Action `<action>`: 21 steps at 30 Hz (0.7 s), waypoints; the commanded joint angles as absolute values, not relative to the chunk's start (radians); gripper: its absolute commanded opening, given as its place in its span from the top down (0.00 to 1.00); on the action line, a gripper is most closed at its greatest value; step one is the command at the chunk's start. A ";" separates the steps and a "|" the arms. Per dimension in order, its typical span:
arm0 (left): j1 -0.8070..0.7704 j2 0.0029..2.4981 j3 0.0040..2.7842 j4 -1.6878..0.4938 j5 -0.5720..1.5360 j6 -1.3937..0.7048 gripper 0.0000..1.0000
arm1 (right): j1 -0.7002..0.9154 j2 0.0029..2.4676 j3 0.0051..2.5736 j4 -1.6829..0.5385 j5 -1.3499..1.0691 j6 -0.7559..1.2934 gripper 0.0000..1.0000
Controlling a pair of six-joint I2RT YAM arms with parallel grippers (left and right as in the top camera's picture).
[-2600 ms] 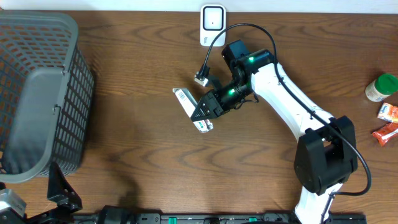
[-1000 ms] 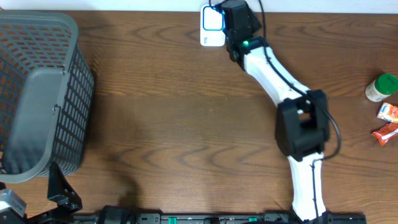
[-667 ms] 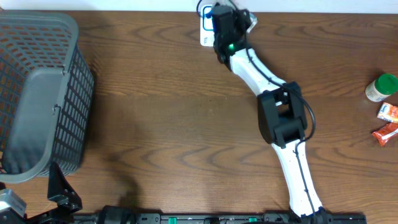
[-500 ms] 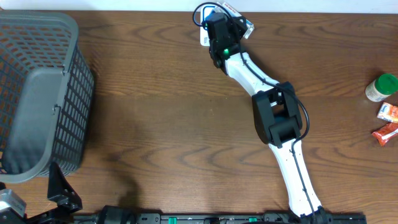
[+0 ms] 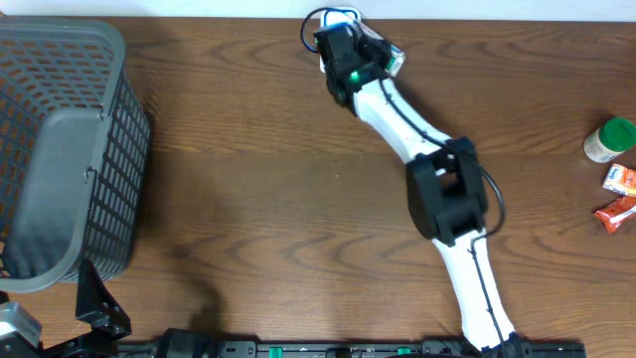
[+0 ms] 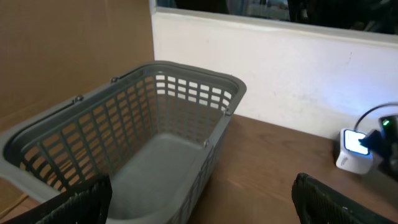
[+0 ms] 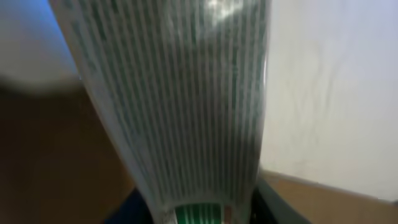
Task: Scan the item barcode
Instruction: 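Hold the medicine box barcode in front of the scanner, then carry the medicine box to the right edge and release it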
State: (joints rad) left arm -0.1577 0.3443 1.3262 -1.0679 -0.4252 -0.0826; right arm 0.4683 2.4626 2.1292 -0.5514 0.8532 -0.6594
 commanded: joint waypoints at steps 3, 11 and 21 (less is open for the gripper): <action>-0.154 0.345 1.327 -1.066 -0.431 -0.091 0.07 | 0.402 2.257 2.145 -0.894 0.799 -0.290 0.81; -0.154 0.345 1.327 -1.066 -0.431 -0.091 0.07 | 0.184 2.241 2.106 -1.310 0.525 -0.028 0.93; -0.154 0.345 1.327 -1.066 -0.431 -0.091 0.07 | -0.172 2.241 1.780 -1.110 0.406 0.077 0.91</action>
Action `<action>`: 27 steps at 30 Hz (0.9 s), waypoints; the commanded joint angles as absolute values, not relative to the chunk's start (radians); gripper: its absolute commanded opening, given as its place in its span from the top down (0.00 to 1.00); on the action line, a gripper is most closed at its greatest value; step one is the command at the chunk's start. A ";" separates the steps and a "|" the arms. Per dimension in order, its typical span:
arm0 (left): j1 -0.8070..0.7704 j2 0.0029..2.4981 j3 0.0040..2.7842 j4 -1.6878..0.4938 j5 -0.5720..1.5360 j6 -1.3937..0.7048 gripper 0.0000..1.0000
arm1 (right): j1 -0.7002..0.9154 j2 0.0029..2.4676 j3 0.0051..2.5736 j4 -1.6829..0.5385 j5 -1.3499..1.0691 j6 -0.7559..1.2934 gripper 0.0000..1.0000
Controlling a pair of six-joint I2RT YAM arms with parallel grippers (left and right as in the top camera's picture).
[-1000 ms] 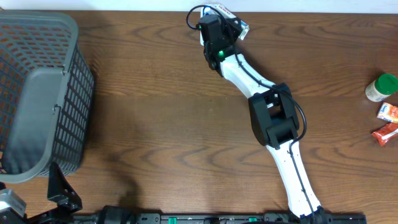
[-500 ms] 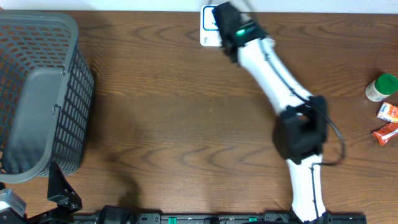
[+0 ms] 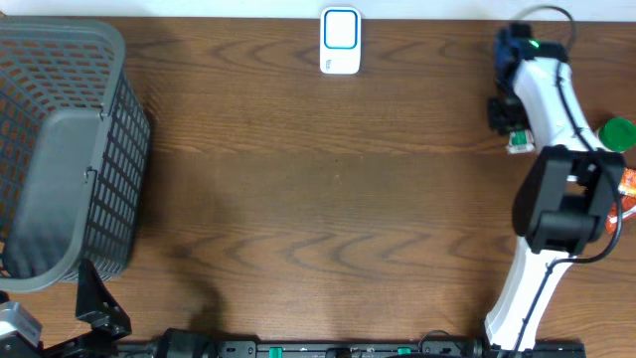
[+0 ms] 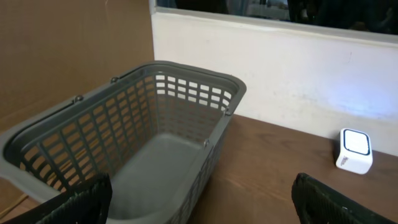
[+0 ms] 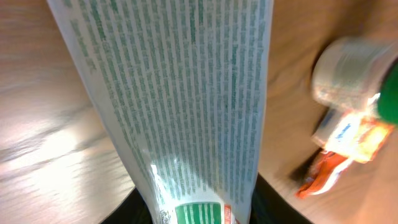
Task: Scan the item barcode
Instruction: 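Carry the medicine box to the right edge and release it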
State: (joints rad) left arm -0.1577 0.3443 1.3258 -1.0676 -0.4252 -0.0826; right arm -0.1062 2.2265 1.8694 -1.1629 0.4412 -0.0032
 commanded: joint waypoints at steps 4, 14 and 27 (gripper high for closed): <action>-0.154 0.345 1.327 -1.066 -0.431 -0.091 0.07 | -0.237 2.241 1.723 -1.044 0.406 0.082 0.86; -0.154 0.345 1.327 -1.066 -0.431 -0.091 0.07 | -0.287 2.187 1.814 -1.120 0.373 0.160 0.01; -0.154 0.345 1.327 -1.066 -0.431 -0.091 0.07 | -0.039 1.708 1.986 -1.238 0.025 0.196 0.01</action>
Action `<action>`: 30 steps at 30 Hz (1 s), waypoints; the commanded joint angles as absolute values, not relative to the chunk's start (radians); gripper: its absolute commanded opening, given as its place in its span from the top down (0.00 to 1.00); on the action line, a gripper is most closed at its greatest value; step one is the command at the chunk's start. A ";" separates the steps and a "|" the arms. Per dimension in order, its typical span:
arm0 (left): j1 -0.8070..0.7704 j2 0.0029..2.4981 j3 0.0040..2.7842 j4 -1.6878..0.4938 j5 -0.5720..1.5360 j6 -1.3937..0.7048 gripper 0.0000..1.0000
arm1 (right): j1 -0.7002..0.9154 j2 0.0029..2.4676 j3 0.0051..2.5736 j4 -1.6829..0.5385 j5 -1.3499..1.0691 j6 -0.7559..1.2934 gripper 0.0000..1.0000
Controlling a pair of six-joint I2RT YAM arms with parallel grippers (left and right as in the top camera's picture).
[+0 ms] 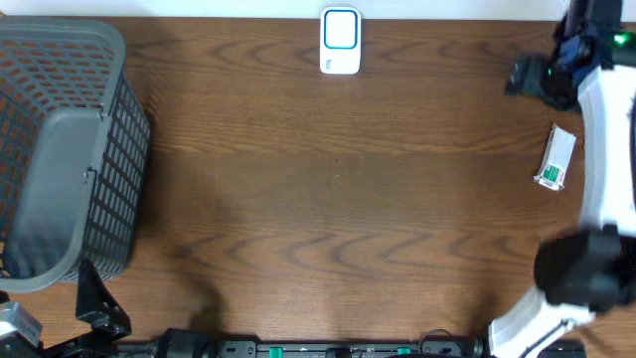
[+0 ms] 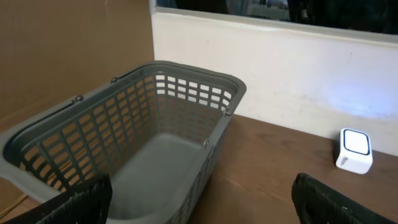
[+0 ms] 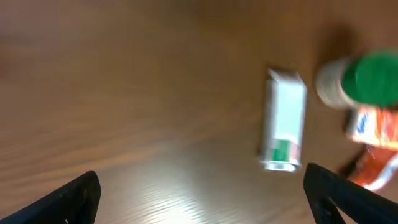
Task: Scan the item barcode
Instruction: 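Carry the medicine box to the right edge and release it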
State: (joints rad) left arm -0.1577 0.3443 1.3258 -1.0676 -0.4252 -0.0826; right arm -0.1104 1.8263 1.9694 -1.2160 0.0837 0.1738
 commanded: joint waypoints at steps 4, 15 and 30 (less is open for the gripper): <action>-0.154 0.345 1.327 -1.066 -0.431 -0.091 0.08 | 0.079 1.533 1.986 -1.250 0.045 0.189 0.01; -0.154 0.345 1.327 -1.066 -0.431 -0.091 0.07 | 0.184 1.169 1.986 -1.237 0.088 0.186 0.01; -0.154 0.345 1.327 -1.066 -0.431 -0.091 0.08 | 0.147 0.782 1.847 -0.992 0.163 0.134 0.01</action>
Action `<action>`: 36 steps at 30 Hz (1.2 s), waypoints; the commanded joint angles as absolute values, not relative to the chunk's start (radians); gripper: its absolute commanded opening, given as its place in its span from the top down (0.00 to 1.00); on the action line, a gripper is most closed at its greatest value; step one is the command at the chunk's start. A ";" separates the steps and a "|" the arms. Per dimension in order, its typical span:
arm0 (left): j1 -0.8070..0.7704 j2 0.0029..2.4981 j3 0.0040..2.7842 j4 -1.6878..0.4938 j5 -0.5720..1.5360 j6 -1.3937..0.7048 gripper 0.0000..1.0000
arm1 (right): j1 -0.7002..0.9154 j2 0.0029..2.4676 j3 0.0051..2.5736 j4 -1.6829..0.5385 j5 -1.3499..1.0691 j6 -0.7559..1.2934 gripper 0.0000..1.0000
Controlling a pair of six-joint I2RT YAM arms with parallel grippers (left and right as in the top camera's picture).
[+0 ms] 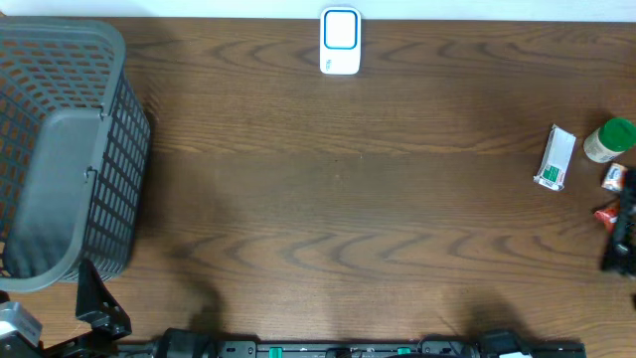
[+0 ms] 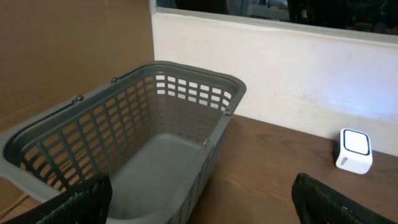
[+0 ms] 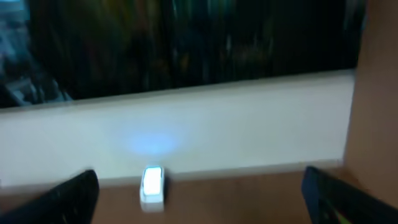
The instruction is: Scan the item barcode
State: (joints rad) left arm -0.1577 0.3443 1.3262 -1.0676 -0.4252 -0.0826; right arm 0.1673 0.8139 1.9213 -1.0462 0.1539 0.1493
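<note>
The white scanner [image 1: 340, 40] with its lit blue-white face stands at the table's back edge; it also shows as the scanner [image 2: 354, 151] and the scanner [image 3: 152, 185]. The item, a white box with a green end [image 1: 555, 157], lies flat at the far right. My right gripper [image 3: 205, 202] is open and empty, facing the back wall far from the scanner. Only a dark part of the right arm [image 1: 621, 244] shows at the right edge. My left gripper [image 2: 202, 208] is open and empty beside the basket.
A grey mesh basket [image 1: 60, 149] fills the left end of the table, seen close as the basket [image 2: 74, 143]. A green-capped bottle [image 1: 609, 139] and orange packets [image 1: 617, 179] lie just right of the box. A white wall runs behind the table.
The right arm has gone from the far back right corner to the right front edge, almost out of the overhead view. Its camera now faces the wall and scanner. The box has not moved.
My right gripper first held the white box at the scanner. Then it held the box at the right side near the green-capped bottle. Then the box lay on the table with the gripper open above it. Now the arm is drawn back.
</note>
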 commanded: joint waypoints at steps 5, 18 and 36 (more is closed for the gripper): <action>-0.154 0.345 1.327 -1.066 -0.431 -0.091 0.07 | 0.131 0.641 1.545 -0.653 0.095 0.141 0.01; -0.154 0.345 1.327 -1.066 -0.431 -0.091 0.08 | 0.041 0.283 0.670 -0.027 0.117 0.302 0.01; -0.154 0.345 1.327 -1.066 -0.431 -0.091 0.08 | -0.033 0.006 0.052 0.223 0.282 0.441 0.01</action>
